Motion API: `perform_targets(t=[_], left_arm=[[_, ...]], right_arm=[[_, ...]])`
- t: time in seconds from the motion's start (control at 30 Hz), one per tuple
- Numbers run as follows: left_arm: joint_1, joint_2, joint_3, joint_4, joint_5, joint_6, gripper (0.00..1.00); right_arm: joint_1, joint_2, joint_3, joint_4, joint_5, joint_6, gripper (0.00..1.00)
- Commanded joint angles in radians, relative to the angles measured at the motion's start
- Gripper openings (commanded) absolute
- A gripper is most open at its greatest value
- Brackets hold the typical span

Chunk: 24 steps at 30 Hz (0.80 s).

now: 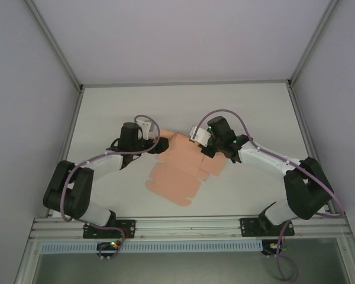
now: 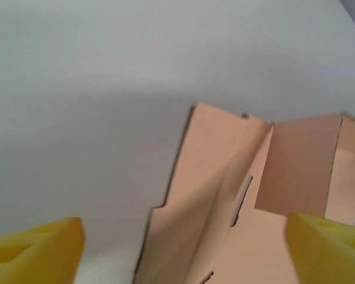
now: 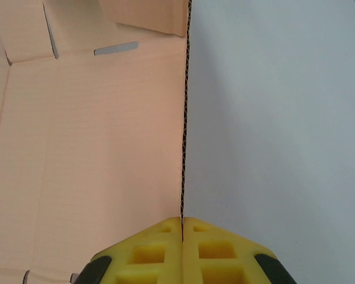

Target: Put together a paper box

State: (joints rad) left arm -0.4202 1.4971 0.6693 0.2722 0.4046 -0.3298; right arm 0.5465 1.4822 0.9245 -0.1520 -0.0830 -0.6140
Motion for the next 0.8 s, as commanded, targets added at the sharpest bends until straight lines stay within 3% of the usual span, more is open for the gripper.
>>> perform_targets(t=[0.0,0.17,0.27,0.5,0.63,0.77], left_arm=[[-0.003,0.023,0.01,-0.012,0.063,0.023,0.71],[-0.002,0.017,-0.002,0.035,0.077,0.026,0.27],[-0.003,0.003,-0.011,0.047,0.065,0.046,0.01],[-0.002,-0.018,-0.035,0.103,0.18,0.09,0.0],[-0.002,-0.024,-0.04,0.113,0.2,0.101,0.0],[-0.003,-0.037,-0.058,0.15,0.255,0.105,0.0]], right_arm=[[-0.009,-0.026,-0.01,0.029,-0.059,-0.036,0.0],[-0.02,-0.037,-0.032,-0.012,-0.145,-0.109,0.02],[-0.026,-0.033,-0.035,-0.043,-0.143,-0.112,0.09],[-0.045,0.025,0.007,-0.121,-0.112,-0.128,0.34],[-0.051,0.046,0.003,-0.078,-0.064,-0.134,0.23],[-0.053,0.052,-0.019,-0.012,0.011,-0.158,0.2]])
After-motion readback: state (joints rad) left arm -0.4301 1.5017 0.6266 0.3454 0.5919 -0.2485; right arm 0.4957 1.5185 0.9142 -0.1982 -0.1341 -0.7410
